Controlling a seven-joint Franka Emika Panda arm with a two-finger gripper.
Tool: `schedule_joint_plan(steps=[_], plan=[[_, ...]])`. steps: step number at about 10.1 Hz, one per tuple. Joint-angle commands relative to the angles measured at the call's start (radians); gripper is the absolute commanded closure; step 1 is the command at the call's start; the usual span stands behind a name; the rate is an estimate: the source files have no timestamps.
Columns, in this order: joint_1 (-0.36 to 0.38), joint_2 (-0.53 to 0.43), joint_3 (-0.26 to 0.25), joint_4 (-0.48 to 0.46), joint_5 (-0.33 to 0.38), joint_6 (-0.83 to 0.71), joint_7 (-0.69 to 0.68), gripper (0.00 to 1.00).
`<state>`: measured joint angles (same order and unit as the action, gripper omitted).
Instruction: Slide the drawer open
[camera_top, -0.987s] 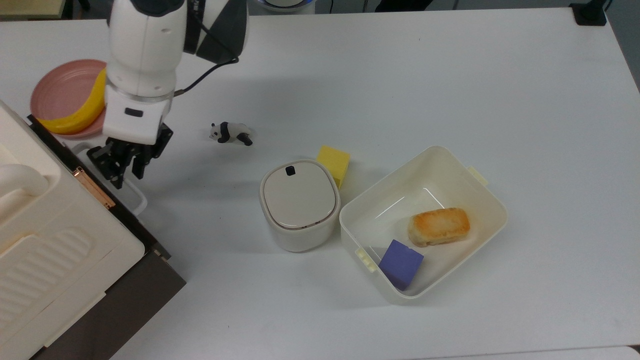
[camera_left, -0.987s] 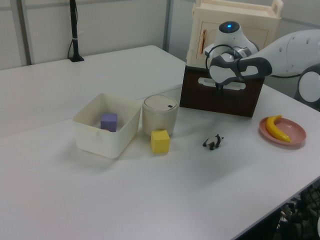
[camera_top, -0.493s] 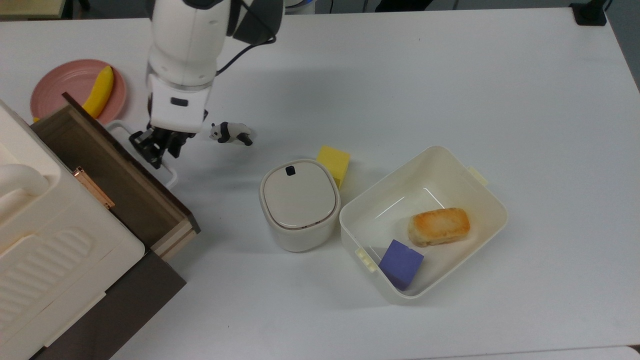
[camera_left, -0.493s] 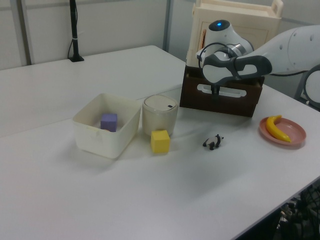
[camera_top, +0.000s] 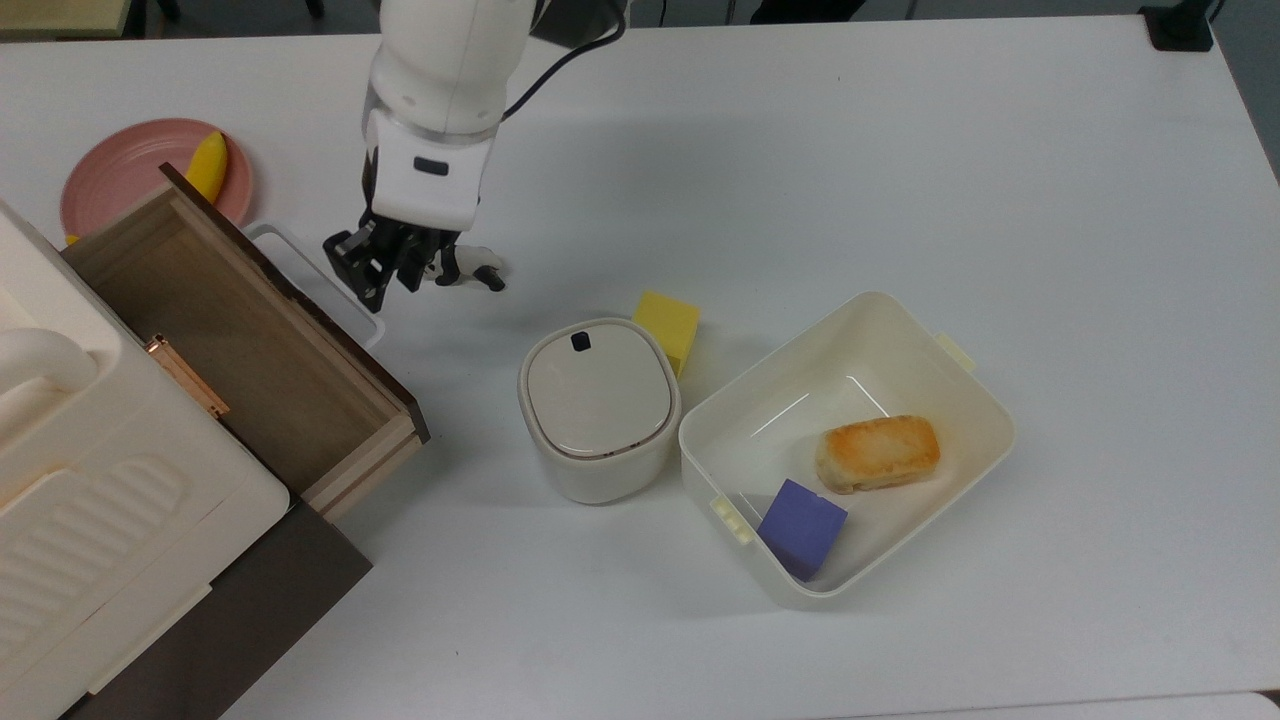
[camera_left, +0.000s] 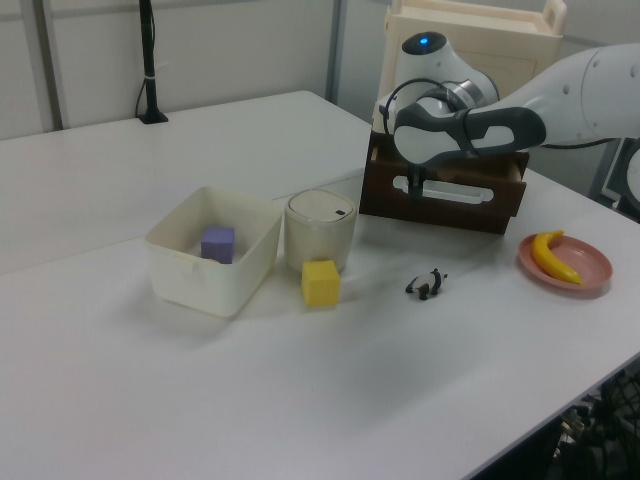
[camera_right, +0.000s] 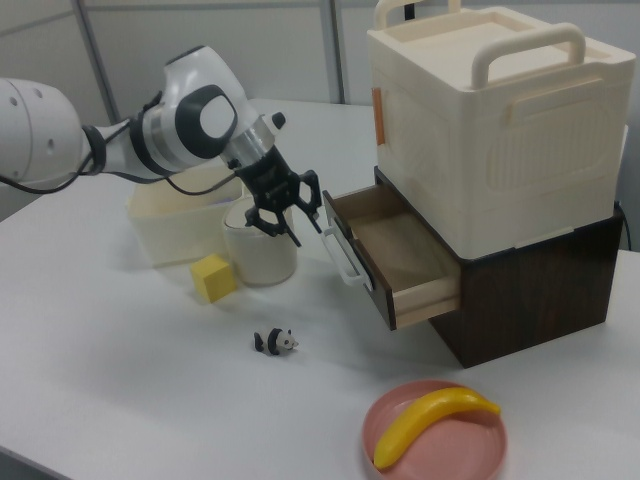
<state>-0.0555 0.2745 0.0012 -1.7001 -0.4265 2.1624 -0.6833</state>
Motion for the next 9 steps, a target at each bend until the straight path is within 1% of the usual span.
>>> schedule_joint_plan(steps=[1,2,3,4,5,7,8,9], plan=[[0.075,-0.090,-0.003,-0.049,0.087,-0.087,0.138,0.54],[0.120,-0.084,-0.003,0.005,0.144,-0.164,0.292,0.52],[0.149,-0.087,-0.003,0.034,0.217,-0.224,0.462,0.40],[0.160,-0.089,-0.003,0.055,0.303,-0.268,0.607,0.19],[0.163,-0.089,-0.003,0.097,0.368,-0.330,0.748,0.00],[0.169,-0.089,-0.003,0.108,0.415,-0.360,0.847,0.00],[0.164,-0.089,-0.003,0.108,0.438,-0.365,0.858,0.00],[0.161,-0.089,-0.003,0.108,0.442,-0.398,0.849,0.00]])
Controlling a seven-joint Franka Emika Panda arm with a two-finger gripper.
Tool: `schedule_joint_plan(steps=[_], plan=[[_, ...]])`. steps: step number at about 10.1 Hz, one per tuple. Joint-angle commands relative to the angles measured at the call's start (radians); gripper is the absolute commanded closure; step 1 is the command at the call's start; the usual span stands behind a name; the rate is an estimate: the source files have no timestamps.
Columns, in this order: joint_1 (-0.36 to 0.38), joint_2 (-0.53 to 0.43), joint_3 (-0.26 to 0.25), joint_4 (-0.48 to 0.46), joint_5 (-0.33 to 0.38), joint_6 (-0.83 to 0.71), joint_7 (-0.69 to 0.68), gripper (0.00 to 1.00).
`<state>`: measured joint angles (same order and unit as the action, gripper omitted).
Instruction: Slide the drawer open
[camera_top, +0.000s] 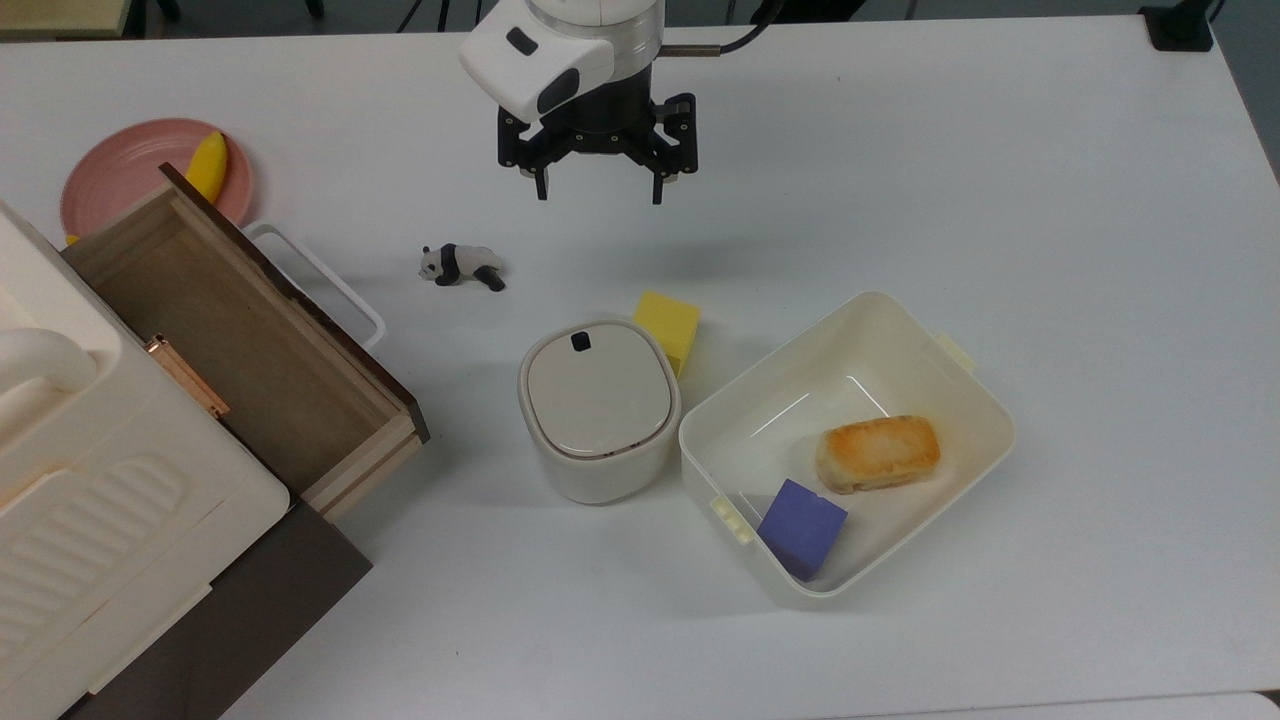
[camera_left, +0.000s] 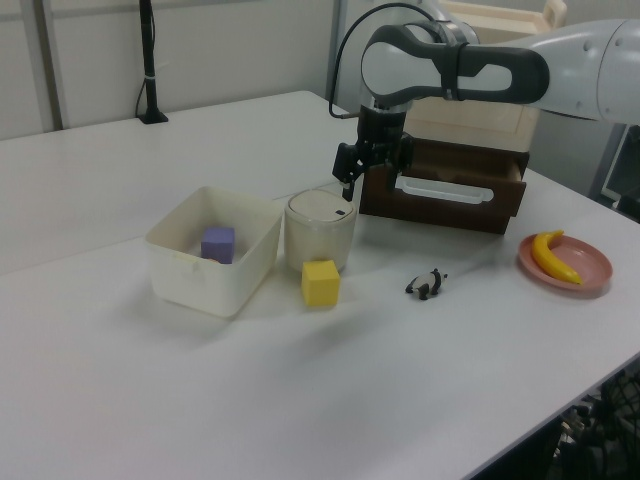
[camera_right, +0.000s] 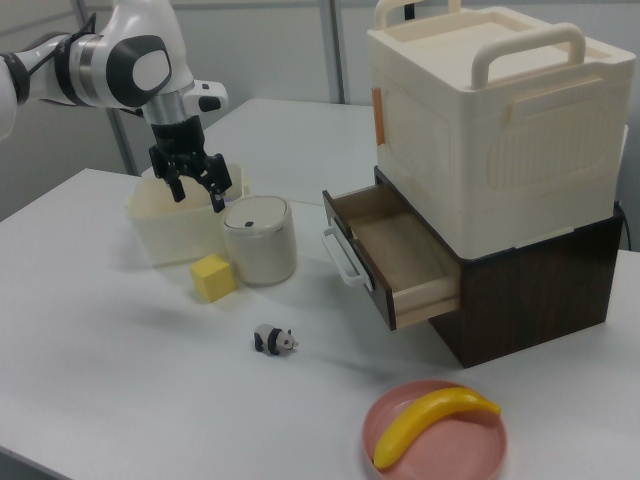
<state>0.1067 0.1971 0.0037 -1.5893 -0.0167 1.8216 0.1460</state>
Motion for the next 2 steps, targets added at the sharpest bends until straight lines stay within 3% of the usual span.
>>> schedule_joint_plan(steps=[1,2], plan=[[-0.005,-0.012,-0.014,-0.003,0.032,-0.071,-0.015,0.00],[-0.007,-0.013,-0.019,0.005,0.031,-0.074,-0.044,0.00]])
